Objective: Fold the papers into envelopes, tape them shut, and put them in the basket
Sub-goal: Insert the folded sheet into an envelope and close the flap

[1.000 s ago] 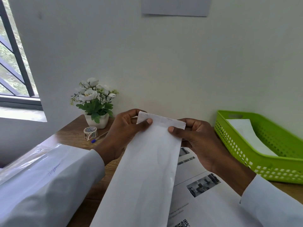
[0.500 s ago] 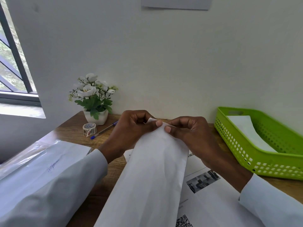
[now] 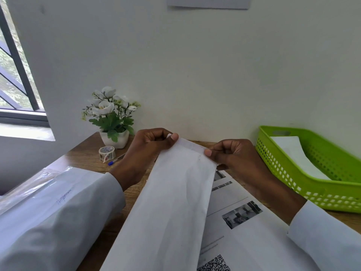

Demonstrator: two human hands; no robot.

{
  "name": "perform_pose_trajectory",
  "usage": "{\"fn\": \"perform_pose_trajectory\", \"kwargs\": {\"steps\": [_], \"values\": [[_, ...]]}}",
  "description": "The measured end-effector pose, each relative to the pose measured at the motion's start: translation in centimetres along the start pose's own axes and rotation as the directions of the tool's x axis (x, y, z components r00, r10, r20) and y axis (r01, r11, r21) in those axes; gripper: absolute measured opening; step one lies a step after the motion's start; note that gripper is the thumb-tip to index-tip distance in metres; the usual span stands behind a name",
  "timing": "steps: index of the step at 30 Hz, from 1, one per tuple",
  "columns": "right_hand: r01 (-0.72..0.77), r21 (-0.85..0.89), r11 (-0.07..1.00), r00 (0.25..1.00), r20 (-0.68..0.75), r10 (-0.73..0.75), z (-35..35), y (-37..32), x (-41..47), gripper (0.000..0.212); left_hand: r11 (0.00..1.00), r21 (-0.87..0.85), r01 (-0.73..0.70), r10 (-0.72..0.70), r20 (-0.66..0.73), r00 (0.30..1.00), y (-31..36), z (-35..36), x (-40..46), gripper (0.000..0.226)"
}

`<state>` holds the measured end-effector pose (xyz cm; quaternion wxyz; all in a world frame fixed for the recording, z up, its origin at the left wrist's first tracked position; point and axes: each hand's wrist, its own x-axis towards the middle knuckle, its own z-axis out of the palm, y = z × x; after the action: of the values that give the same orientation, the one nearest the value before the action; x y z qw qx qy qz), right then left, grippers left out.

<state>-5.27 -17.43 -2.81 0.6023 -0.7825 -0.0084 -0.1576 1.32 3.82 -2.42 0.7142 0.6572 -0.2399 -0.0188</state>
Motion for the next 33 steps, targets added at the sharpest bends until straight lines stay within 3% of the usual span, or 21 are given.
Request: {"fn": "perform_pose_trajectory", "kwargs": {"steps": [4,7,11,16,20,27,30,33], "values": [[-0.028,0.042,0.999,1.000,0.012,0.027,-0.1,-0.3,-0.2,0.014,1.000,-0.007,0.025,-0.026,-0.028,0.999,-0.1,-0.1,0.0,0.024],[-0.059,0.105,0.993,0.998,0.021,0.057,0.1,-0.4,-0.5,0.014,1.000,0.016,0.023,-0.020,-0.130,0.991,-0.3,-0.1,0.2,0.026],[-0.164,0.216,0.962,0.980,0.149,0.134,1.4,0.0,-1.6,0.025,0.987,0.149,0.051,-0.013,-0.246,0.969,-0.8,-0.1,0.6,0.026],[-0.209,0.243,0.947,0.973,0.149,0.176,2.3,0.1,-1.6,0.026,0.990,0.057,0.132,-0.111,-0.280,0.954,-1.1,-0.2,0.7,0.042],[-0.241,0.265,0.934,0.967,0.153,0.206,2.1,-0.3,-1.8,0.025,0.985,0.000,0.171,-0.164,-0.287,0.944,-1.1,-0.1,0.7,0.032],[-0.357,0.206,0.911,0.876,0.412,0.250,3.7,-1.1,-3.6,0.028,0.961,-0.191,0.200,-0.266,-0.448,0.853,-0.2,-1.2,0.9,0.030],[-0.344,0.210,0.915,0.892,0.377,0.248,3.8,-2.0,-3.6,0.025,0.933,-0.298,0.200,-0.322,-0.450,0.833,0.1,-1.8,0.8,0.021],[-0.294,0.147,0.944,0.922,0.303,0.240,2.7,-2.7,-3.0,0.022,0.913,-0.347,0.215,-0.340,-0.356,0.870,-0.6,-2.0,1.0,0.011]]}}
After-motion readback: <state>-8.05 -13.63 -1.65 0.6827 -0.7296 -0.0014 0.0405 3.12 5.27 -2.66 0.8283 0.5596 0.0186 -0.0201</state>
